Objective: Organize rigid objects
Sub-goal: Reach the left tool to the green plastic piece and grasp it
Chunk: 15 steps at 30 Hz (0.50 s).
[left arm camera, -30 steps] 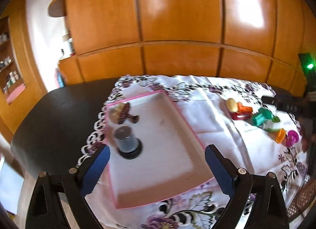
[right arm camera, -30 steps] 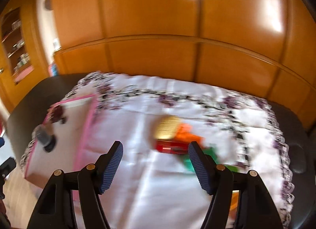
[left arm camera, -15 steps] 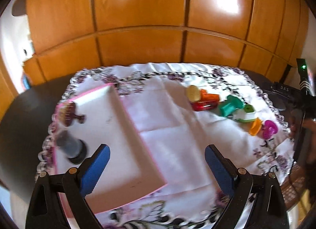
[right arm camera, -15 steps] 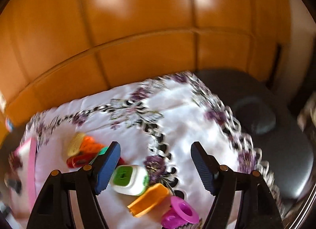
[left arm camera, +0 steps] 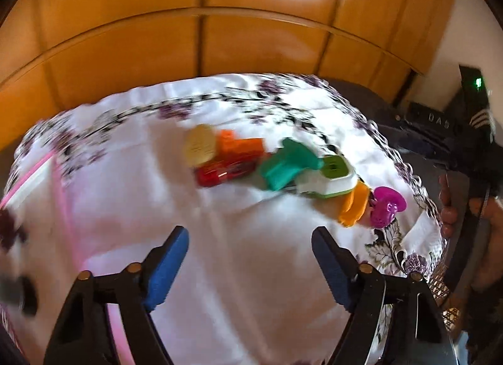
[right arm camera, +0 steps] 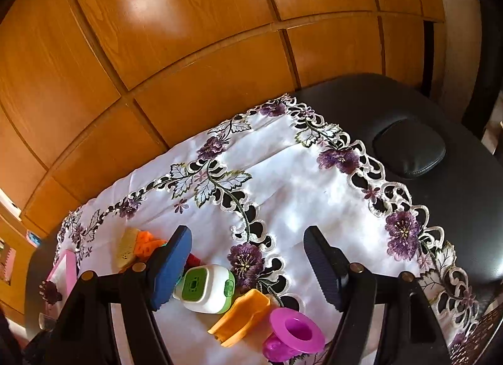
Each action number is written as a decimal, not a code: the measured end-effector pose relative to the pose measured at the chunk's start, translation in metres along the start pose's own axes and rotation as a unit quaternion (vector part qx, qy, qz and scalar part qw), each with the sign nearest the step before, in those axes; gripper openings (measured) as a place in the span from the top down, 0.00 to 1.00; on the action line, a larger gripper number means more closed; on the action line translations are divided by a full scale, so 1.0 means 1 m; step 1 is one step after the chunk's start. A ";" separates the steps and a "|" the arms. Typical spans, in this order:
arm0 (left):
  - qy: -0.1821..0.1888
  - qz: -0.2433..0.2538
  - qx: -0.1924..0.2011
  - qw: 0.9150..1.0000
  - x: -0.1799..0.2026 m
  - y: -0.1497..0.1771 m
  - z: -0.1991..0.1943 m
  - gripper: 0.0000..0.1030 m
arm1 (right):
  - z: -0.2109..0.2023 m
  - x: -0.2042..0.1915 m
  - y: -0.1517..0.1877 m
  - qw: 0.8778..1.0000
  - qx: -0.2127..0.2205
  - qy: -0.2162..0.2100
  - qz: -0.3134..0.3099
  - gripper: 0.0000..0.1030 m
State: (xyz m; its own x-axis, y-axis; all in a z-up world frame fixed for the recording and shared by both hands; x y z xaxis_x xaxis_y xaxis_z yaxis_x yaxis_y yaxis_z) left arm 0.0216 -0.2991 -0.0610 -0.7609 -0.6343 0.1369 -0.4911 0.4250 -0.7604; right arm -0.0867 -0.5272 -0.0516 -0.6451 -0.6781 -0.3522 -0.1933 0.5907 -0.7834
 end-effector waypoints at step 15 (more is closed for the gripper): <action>0.063 0.112 -0.037 0.991 0.035 -0.035 0.108 0.31 | 0.004 0.004 0.001 1.000 -0.014 -0.015 0.021 0.27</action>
State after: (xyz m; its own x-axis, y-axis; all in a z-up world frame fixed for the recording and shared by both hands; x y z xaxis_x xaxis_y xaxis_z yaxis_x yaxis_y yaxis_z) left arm 0.0579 -0.4060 -0.0985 -0.8990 -0.4349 0.0512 -0.3296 0.5949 -0.7331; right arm -0.0861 -0.5311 -0.0560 -0.6305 -0.6650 -0.4003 -0.1874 0.6308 -0.7530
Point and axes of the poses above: each gripper's, at about its wrist camera, not at the fingertips, and z roughly the way its jaws point, x to its right, y to its underside, the point moved 1 cm from there along z, roughly the way its jaws point, and after that the axes turned 14 degrees about x, right-handed, at the moved point
